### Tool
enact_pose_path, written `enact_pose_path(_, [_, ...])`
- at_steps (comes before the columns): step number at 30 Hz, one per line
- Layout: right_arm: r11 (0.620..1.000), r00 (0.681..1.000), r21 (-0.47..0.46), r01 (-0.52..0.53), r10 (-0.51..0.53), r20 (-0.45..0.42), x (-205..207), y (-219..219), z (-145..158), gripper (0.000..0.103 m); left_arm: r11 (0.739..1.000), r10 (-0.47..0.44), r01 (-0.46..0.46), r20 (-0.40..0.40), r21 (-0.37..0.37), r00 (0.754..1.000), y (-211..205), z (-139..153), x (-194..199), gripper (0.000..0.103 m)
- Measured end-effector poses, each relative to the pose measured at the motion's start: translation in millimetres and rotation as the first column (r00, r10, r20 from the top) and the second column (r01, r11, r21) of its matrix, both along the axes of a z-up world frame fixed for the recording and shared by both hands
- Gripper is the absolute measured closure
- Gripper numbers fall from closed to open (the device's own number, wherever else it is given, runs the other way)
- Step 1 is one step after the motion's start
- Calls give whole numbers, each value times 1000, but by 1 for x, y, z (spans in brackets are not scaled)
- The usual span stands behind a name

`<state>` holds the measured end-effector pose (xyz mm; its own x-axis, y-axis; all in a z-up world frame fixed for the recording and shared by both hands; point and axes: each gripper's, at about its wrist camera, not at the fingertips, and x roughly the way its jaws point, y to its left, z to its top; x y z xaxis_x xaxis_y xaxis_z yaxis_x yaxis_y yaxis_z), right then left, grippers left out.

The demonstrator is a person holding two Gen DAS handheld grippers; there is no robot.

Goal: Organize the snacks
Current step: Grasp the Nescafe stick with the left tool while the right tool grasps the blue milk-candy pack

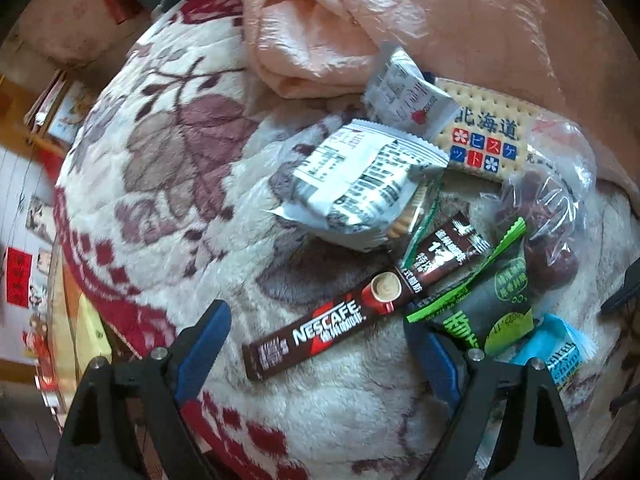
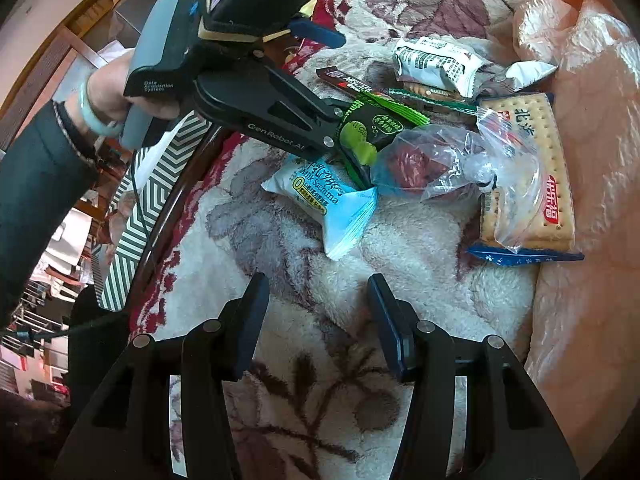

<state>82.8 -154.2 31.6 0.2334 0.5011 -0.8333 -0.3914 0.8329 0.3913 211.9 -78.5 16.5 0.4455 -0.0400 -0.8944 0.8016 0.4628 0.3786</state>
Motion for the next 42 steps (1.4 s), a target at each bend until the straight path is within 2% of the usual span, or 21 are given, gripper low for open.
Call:
enact_pose_path(3, [1000,1000,8,3,-3,-2,1,-1,-1,50,998,53,-54,-43,-25,998,1,-4,12,10])
enact_pose_path(4, [1000,1000,9,2,-2,-2,1,-1,-1,50,995,84,-87,-69,-42,994,3,-5,16,15])
enact_pose_path(5, [1000,1000,12,1,-1,-3,2,-1,-1,50,991,113,-119,-103,-63,988,6,-5,19,20])
enact_pose_path(7, [1000,1000,17,7,-7,-6,3,-3,-1,50,983,122,-143,-166,-119,979,11,-4,14,51])
enact_pose_path(10, [1000,1000,15,10,-10,-3,3,-4,-1,50,979,129,-147,-130,-142,983,11,-4,-3,72])
enact_pose_path(12, [1000,1000,10,11,-11,8,2,-3,1,50,969,168,-187,-124,-164,978,11,-3,-11,81])
enact_pose_path(14, [1000,1000,7,17,-17,26,1,-5,4,50,961,198,-213,-99,-175,975,14,-2,-19,84])
enact_pose_path(16, [1000,999,12,25,-26,42,0,-9,7,50,940,247,-266,-113,-213,962,25,1,-26,88])
enact_pose_path(19, [999,998,31,41,-43,52,1,-12,10,50,895,342,-371,-153,-249,927,47,6,-36,91])
enact_pose_path(24, [1000,997,27,15,-17,69,-1,-6,10,50,786,479,-529,-227,-320,848,86,11,-67,94])
enact_pose_path(27, [1000,996,-6,-4,5,92,-2,3,10,50,726,543,-592,-238,-350,806,105,12,-94,94])
enact_pose_path(30, [997,987,-48,-67,73,141,-4,17,17,50,644,595,-660,-289,-386,750,124,18,-114,94])
enact_pose_path(32, [986,972,-110,-125,144,187,-2,32,24,48,602,616,-696,-326,-393,717,131,18,-123,94])
enact_pose_path(33, [973,958,-162,-162,195,212,1,41,29,47,590,627,-704,-325,-397,708,133,19,-127,94])
enact_pose_path(35, [953,938,-232,-195,250,238,10,52,34,47,598,624,-694,-311,-401,717,132,21,-129,94])
enact_pose_path(39, [926,931,-260,-273,322,169,36,63,29,47,594,625,-701,-321,-396,711,127,22,-117,91])
enact_pose_path(41, [909,920,-273,-316,364,147,39,68,23,47,605,625,-691,-302,-395,720,123,22,-108,83])
enact_pose_path(42, [904,917,-271,-330,375,137,38,70,20,47,611,624,-691,-303,-386,720,120,20,-102,72])
